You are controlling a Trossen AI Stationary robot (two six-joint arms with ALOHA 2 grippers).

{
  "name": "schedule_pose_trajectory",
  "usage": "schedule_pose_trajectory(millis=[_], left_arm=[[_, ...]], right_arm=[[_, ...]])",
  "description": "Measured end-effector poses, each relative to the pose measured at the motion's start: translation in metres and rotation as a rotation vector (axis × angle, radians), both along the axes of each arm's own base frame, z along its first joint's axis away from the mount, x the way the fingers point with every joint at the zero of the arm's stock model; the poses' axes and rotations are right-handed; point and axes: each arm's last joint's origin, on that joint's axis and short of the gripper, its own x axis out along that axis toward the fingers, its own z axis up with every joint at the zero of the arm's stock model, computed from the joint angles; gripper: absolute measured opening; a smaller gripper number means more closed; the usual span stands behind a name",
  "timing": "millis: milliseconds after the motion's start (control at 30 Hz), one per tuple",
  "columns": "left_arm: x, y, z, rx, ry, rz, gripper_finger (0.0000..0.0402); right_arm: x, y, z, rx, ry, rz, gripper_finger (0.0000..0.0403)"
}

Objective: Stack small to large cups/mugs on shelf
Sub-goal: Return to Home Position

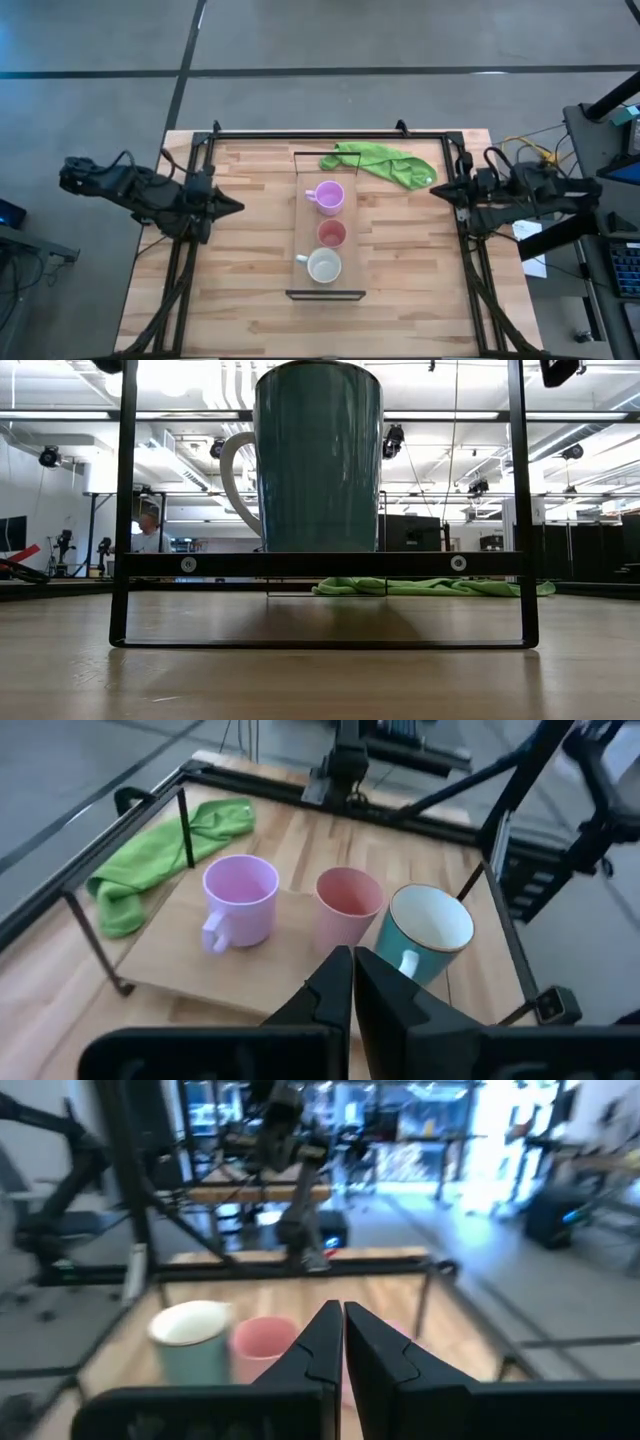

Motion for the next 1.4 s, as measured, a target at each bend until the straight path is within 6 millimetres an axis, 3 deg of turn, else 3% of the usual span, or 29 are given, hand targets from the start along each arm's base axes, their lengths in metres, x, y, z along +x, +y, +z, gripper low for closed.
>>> schedule_pose_trajectory(millis=[333, 500, 600, 867, 1100, 1400], left_arm=[[-0.024, 0.008, -0.071, -0.094, -0.25, -0.017, 0.0], [-0.03, 0.01, -0.105, -0.128, -0.262, -0.011, 0.0], [-0.028, 0.009, -0.12, -0.211, -0.324, -0.004, 0.0], [-0.011, 0.001, -0.164, -0.281, -0.444, -0.072, 0.0], [-0.009, -0.001, -0.185, -0.273, -0.399, -0.108, 0.0], [-0.012, 0.002, -0.193, -0.106, -0.422, -0.1, 0.0]], right_arm=[[-0.02, -0.005, -0.022, -0.038, -0.092, -0.069, 0.0009], [-0.032, -0.007, -0.031, -0.03, -0.143, -0.07, 0.0009], [-0.039, -0.008, -0.035, -0.022, -0.18, -0.067, 0.0009], [-0.027, -0.005, -0.048, -0.017, -0.133, -0.028, 0.0009], [-0.019, -0.002, -0.056, 0.009, -0.22, 0.052, 0.0009], [-0.006, 0.001, -0.078, 0.072, -0.198, 0.054, 0.0009]])
